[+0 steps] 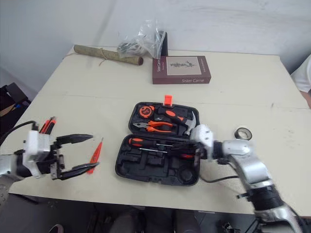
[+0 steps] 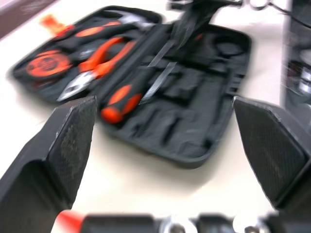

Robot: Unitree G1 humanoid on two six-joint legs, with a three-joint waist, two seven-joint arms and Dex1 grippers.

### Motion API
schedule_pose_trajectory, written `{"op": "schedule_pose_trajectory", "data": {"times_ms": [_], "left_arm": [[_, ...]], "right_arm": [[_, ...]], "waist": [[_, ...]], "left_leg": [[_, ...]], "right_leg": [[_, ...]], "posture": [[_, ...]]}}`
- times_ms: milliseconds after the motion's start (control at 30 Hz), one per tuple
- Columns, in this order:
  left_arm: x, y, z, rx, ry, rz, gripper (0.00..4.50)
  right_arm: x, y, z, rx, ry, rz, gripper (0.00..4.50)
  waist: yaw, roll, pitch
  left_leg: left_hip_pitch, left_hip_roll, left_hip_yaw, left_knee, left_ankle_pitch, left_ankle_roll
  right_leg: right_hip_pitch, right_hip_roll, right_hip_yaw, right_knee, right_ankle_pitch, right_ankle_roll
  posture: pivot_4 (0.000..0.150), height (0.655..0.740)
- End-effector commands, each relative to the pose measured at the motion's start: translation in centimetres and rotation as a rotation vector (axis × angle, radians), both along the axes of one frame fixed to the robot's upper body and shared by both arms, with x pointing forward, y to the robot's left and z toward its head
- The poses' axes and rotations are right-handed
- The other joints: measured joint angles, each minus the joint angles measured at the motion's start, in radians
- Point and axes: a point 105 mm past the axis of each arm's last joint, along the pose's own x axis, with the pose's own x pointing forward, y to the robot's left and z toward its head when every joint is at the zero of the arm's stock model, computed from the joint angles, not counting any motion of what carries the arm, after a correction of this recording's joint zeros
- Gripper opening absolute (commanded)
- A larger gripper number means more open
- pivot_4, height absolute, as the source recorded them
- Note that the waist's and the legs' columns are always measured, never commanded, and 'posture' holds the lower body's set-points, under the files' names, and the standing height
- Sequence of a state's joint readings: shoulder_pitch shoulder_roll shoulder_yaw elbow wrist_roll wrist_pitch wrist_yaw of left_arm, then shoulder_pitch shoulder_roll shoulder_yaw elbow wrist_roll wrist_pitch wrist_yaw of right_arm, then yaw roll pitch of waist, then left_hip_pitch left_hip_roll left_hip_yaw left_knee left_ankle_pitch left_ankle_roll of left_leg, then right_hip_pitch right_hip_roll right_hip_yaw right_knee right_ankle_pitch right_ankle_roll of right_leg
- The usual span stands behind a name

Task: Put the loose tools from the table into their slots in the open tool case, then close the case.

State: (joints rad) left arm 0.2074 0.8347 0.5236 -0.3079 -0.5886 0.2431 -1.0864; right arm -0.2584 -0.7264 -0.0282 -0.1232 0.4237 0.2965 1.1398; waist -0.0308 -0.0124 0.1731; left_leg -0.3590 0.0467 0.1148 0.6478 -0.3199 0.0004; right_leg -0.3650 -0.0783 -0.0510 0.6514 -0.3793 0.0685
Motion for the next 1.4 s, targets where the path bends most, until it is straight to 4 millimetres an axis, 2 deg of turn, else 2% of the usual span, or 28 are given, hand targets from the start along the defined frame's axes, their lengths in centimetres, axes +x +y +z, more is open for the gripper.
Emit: {"op": "schedule_pose_trajectory", "data": {"times_ms": [33,133,200,233,300,367,467,567,633,700,800,900,967,1067,1133,1200,1300,1400], "left_arm": [[-0.8,5.5,0.9,0.061,-0.05,0.21,4.5],[-2.6,12.6,2.0,0.056,-0.087,0.488,4.5],[-4.1,17.0,2.1,0.069,-0.109,0.678,4.5],[-4.8,19.0,2.2,0.082,-0.127,0.771,4.5],[-6.5,22.4,2.1,0.096,-0.14,0.937,4.5],[-7.9,24.6,2.2,0.104,-0.151,1.047,4.5],[-8.9,26.1,2.0,0.108,-0.15,1.123,4.5],[-8.4,25.9,1.6,0.093,-0.141,1.098,4.5],[-7.6,25.1,1.4,0.083,-0.141,1.053,4.5],[-6.4,23.7,1.4,0.071,-0.146,0.986,4.5],[-5.0,20.9,1.4,0.032,-0.126,0.889,4.5],[-3.6,16.5,1.6,0.002,-0.092,0.76,4.5],[-3.4,14.8,1.6,0.019,-0.072,0.733,4.5],[-2.3,9.6,1.6,-0.048,-0.013,0.634,4.5],[-1.7,6.6,1.0,-0.097,0.036,0.626,4.5],[-1.4,4.6,0.5,-0.121,0.067,0.644,4.5],[-1.4,0.5,-1.6,-0.171,0.156,0.683,4.5],[-1.2,-1.3,-2.9,-0.157,0.183,0.758,4.5]], "right_arm": [[-1.2,-3.4,3.0,0.028,-0.067,-0.12,1.87],[-2.6,-9.1,3.2,-0.045,-0.124,-0.29,3.24],[-4.2,-13.0,2.1,-0.091,-0.125,-0.359,4.23],[-5.0,-15.2,1.4,-0.121,-0.11,-0.411,4.47],[-6.5,-20.0,0.3,-0.179,-0.089,-0.559,4.47],[-8.1,-23.9,-0.5,-0.233,-0.059,-0.696,4.47],[-9.9,-27.1,-1.0,-0.279,-0.055,-0.819,4.47],[-10.4,-28.2,-1.2,-0.261,-0.065,-0.882,4.47],[-9.9,-27.6,-1.5,-0.241,-0.079,-0.852,4.47],[-8.5,-26.1,-1.2,-0.205,-0.117,-0.798,4.47],[-6.2,-22.7,0.2,-0.099,-0.187,-0.676,4.47],[-4.9,-17.7,1.6,0.061,-0.208,-0.496,4.47],[-4.5,-16.3,1.9,0.123,-0.175,-0.465,4.47],[-4.9,-11.0,2.3,0.208,-0.171,-0.242,4.47],[-5.1,-8.5,2.7,0.26,-0.186,-0.133,4.47],[-5.0,-7.2,3.4,0.323,-0.193,-0.095,4.47],[-5.3,-4.3,4.2,0.392,-0.246,0.018,4.47],[-6.1,-2.4,3.7,0.371,-0.312,0.137,4.47]], "waist": [[0.0,-0.001,0.001],[0.002,-0.005,0.001],[0.002,-0.005,0.002],[0.002,-0.006,0.002],[0.002,-0.006,0.002],[0.001,-0.007,0.002],[-0.003,-0.007,0.002],[-0.005,-0.007,0.002],[-0.008,-0.007,0.002],[-0.018,-0.006,0.003],[-0.031,-0.005,0.003],[-0.031,-0.005,0.003],[-0.026,-0.005,0.004],[-0.019,-0.006,0.003],[-0.011,-0.006,0.003],[-0.004,-0.005,0.003],[0.002,-0.005,0.003],[0.003,-0.006,0.003]], "left_leg": [[-0.001,0.0,0.0,0.0,0.0,0.0],[-0.006,0.001,0.0,0.0,-0.002,0.004],[-0.009,0.0,0.0,0.002,-0.002,0.005],[-0.009,-0.001,0.001,0.002,-0.003,0.006],[-0.009,-0.001,0.002,0.002,-0.005,0.009],[-0.008,-0.002,0.004,0.002,-0.005,0.011],[-0.006,-0.002,0.005,0.001,-0.005,0.011],[-0.004,0.0,0.005,-0.001,-0.004,0.008],[-0.004,0.0,0.005,-0.001,-0.004,0.006],[-0.004,0.0,0.006,-0.001,-0.003,0.004],[-0.003,0.001,0.006,-0.001,-0.002,0.003],[-0.003,0.001,0.006,-0.001,-0.002,0.002],[-0.003,0.001,0.006,-0.001,-0.001,0.0],[-0.004,0.001,0.005,0.0,-0.001,0.0],[-0.004,0.001,0.004,0.001,-0.002,0.002],[-0.004,0.0,0.004,0.001,-0.002,0.003],[-0.004,0.0,0.003,0.002,-0.001,0.001],[-0.005,0.0,0.003,0.002,0.0,-0.001]], "right_leg": [[0.0,0.0,-0.001,-0.001,0.0,0.0],[-0.004,0.001,-0.002,-0.002,0.0,0.0],[-0.007,0.0,-0.002,-0.002,0.0,0.0],[-0.007,0.0,-0.001,-0.002,0.0,0.001],[-0.006,0.0,0.0,-0.004,0.001,0.003],[-0.006,-0.002,0.001,-0.006,0.002,0.004],[-0.006,-0.003,0.002,-0.005,0.002,0.005],[-0.006,-0.003,0.002,-0.003,0.002,0.004],[-0.008,-0.003,0.002,0.0,0.001,0.002],[-0.008,-0.002,0.002,0.002,0.001,0.002],[-0.008,-0.002,0.002,0.003,0.001,0.002],[-0.009,-0.001,0.002,0.005,0.001,0.002],[-0.009,-0.001,0.002,0.005,0.001,0.002],[-0.008,-0.001,0.002,0.005,0.001,0.002],[-0.007,-0.001,0.002,0.004,0.001,0.002],[-0.006,-0.001,0.003,0.004,0.001,0.003],[-0.006,-0.001,0.003,0.004,0.001,0.003],[-0.006,0.001,0.003,0.003,0.001,0.003]], "posture": [[0.15,0.74],[0.15,0.74],[0.15,0.74],[0.15,0.74],[0.15,0.74],[0.15,0.74],[0.15,0.74],[0.15,0.74],[0.15,0.74],[0.15,0.74],[0.15,0.74],[0.15,0.74],[0.15,0.74],[0.15,0.74],[0.15,0.74],[0.15,0.74],[0.15,0.74],[0.15,0.74]]}}
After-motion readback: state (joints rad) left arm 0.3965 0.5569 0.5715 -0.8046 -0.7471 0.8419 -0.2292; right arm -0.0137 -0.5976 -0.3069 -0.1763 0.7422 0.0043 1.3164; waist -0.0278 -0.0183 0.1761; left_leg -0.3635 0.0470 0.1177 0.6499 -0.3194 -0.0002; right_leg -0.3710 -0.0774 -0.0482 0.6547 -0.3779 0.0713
